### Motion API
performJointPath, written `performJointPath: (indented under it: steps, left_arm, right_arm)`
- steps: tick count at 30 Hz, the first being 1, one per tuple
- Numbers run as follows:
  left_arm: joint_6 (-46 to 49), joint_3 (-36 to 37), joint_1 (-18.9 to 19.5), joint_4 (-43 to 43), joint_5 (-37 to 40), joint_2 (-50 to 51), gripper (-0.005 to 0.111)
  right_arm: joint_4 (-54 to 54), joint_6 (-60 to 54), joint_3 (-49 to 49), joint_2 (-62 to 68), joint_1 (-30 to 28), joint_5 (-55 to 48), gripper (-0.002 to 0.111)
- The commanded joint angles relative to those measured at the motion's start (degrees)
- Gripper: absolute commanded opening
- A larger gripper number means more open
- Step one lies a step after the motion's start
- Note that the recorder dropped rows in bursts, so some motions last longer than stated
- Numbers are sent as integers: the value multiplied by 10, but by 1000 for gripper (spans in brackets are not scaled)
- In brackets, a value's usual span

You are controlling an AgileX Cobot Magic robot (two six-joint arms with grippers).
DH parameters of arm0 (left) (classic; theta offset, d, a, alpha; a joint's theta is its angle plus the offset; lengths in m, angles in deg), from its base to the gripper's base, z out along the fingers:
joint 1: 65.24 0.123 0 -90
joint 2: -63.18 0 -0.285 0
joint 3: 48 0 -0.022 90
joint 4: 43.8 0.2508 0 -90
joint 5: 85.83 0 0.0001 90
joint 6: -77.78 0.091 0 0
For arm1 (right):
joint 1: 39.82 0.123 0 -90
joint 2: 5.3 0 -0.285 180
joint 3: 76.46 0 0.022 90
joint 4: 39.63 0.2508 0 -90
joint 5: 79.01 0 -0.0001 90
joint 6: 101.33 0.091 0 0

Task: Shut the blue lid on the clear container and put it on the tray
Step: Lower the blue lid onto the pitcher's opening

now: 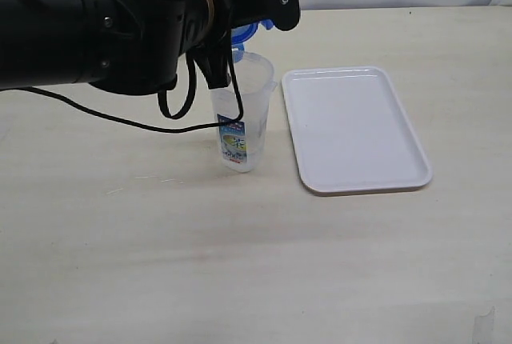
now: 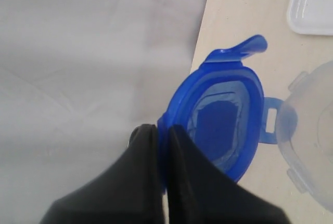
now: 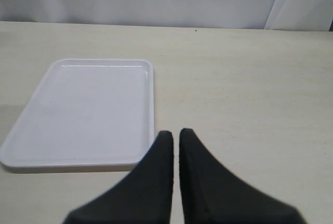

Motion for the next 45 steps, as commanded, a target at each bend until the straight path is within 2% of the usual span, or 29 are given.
performJointPath:
  steps: [1, 3, 35, 45]
  left_arm:
    - [-6, 3, -13, -4, 12, -3, 0]
    - [-5, 3, -21, -3, 13, -3, 0]
    - [-5, 14, -21, -9, 19, -3, 0]
    - [-5, 14, -21, 17, 20, -3, 0]
  right_arm:
    - [1, 0, -2, -3, 0, 9, 4]
    - [1, 0, -2, -3, 0, 9, 4]
    - [1, 0, -2, -3, 0, 9, 4]
    - [1, 0, -2, -3, 0, 9, 4]
